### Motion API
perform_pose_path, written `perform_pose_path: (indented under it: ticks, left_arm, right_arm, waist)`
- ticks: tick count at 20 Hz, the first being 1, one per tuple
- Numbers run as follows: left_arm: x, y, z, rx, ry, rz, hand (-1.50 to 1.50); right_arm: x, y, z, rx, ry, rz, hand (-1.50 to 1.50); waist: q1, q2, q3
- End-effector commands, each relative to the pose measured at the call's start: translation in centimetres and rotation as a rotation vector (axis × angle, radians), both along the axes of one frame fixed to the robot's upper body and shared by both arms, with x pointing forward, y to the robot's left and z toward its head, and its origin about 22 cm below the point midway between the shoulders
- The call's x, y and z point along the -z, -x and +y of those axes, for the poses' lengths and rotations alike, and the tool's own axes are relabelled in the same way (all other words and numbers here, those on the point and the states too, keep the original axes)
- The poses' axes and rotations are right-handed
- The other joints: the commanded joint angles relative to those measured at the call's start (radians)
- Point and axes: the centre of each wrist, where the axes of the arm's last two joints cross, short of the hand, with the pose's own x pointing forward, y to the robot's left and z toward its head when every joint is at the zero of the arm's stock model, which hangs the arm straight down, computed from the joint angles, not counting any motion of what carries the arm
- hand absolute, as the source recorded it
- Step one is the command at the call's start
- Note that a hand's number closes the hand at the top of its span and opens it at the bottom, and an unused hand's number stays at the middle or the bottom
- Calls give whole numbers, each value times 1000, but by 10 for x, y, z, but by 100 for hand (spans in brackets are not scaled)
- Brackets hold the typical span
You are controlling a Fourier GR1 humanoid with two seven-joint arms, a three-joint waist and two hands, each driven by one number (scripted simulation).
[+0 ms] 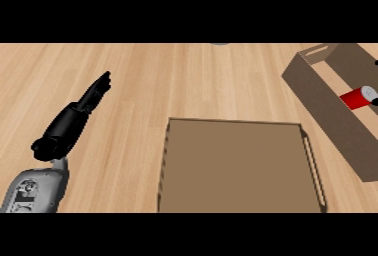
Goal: Pick the can from the tray and place it in the cardboard box
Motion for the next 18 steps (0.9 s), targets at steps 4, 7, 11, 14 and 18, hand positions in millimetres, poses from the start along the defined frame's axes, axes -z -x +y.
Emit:
perform_pose_path:
  ticks: [4,7,11,14,18]
  left_arm:
    - [-6,-4,10,-4,-2,-13,0]
    - [4,0,7,-14,-2,18,0]
    - [6,7,9,-10,13,20,0]
    - [-2,4,-1,-2,-21,4,0]
    - [1,10,5,5,4,-14,0]
  right_arm:
    - [-6,-3,3,-86,-219,-379,-150]
    - [-33,-8,2,-1,-524,-669,-150]
    - [-18,8,-22,199,-750,-823,-150]
    - [-4,23,-39,299,-780,-874,-150]
    - [-7,68,-89,329,-759,-977,-150]
  waist:
    - [-12,-3,1]
    - [-28,-10,4]
    - [-19,-9,2]
    - [-3,1,2]
    - [2,3,2]
